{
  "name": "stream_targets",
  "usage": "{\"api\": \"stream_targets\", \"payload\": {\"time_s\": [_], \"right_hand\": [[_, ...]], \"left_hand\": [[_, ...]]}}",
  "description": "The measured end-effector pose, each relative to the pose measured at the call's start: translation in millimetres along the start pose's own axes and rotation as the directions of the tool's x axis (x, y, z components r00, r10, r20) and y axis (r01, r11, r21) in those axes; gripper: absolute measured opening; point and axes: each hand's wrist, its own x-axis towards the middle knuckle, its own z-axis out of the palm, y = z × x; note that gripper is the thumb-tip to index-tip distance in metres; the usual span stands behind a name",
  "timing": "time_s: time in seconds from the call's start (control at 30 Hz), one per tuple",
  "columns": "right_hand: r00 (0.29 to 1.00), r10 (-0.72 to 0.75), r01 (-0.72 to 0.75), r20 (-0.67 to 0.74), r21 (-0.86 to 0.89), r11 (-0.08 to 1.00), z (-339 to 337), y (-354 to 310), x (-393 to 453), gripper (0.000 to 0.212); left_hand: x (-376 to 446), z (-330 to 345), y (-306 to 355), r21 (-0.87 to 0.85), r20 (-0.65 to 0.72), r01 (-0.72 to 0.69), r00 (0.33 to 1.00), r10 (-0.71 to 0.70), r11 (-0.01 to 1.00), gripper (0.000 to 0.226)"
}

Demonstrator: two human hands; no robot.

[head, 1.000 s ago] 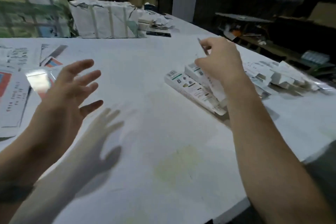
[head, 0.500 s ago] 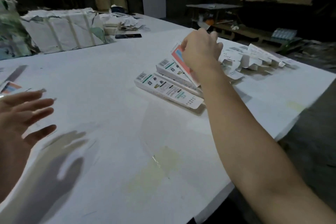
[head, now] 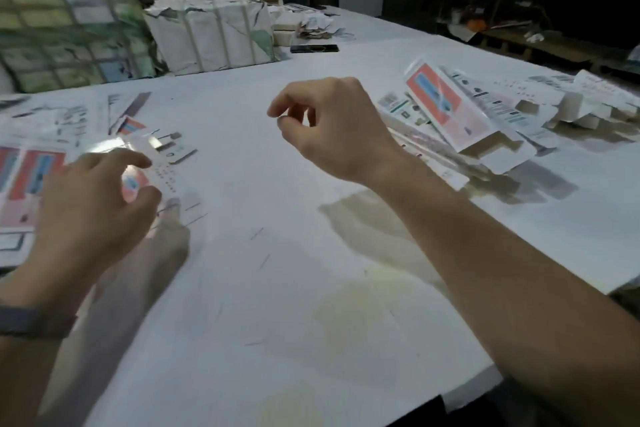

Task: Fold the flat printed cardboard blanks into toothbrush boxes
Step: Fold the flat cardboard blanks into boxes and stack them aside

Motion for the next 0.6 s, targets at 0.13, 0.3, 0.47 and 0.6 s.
{"api": "stream_targets", "payload": {"time_s": [0.13,0.3,0.47,0.6], "right_hand": [[0.98,-0.127,0.096,0.155,0.192,0.977,28,-24,-21,0.015],[0.946,-0.187,0.113,0.264,0.271,0.956,43,-31,-32,0.014],[0.946,-0.189,0.111,0.263,0.285,0.952,50,-29,-33,0.014],[0.945,-0.204,0.131,0.255,0.275,0.952,54,-29,-34,0.014]], "left_hand": [[1,-10,-25,0.365,0.112,0.189,0.963,-0.244,0.912,0.064],[-3,-10,-24,0.407,0.128,0.166,0.963,-0.236,0.898,0.042],[-7,-7,-10,0.469,0.172,0.096,0.965,-0.197,0.878,0.02],[-6,4,-1,0.489,0.167,0.103,0.964,-0.209,0.866,0.076]]}}
